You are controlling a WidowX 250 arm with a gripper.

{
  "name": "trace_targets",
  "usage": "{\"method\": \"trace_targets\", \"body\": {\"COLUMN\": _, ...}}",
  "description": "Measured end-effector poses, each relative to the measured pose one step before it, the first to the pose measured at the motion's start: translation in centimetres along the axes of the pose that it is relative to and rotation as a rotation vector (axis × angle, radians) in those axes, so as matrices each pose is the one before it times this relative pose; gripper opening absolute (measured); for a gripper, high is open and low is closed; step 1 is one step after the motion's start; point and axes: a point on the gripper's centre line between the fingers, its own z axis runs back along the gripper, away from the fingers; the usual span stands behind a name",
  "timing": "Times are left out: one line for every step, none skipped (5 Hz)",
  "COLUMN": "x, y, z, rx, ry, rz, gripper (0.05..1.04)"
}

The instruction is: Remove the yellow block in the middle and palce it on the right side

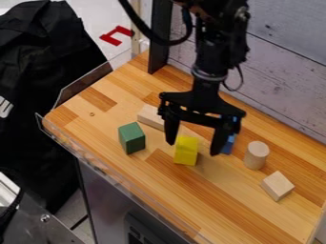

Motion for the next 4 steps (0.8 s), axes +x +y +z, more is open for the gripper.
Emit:
{"method": "trace_targets", "body": {"x": 0.484, "y": 0.502, "z": -0.505, "rx": -0.0067, "ry": 0.0133, "rz": 0.0782, "gripper": 1.001}}
{"method": "trace_targets", "body": {"x": 0.567, "y": -0.305, "z": -0.578, "rx": -0.0042, "ry": 0.0255, "rz": 0.0397, "gripper": 1.001}}
{"method": "trace_targets", "body": {"x": 0.141, "y": -0.132, "z": -0.172, "rx": -0.0148, "ry": -0.0072, "rz": 0.0052, "gripper": 1.001}}
{"method": "trace_targets", "body": {"x": 0.168, "y": -0.083, "z": -0.323, "rx": -0.0106, "ry": -0.0011, "rz": -0.0035, "gripper": 1.001}}
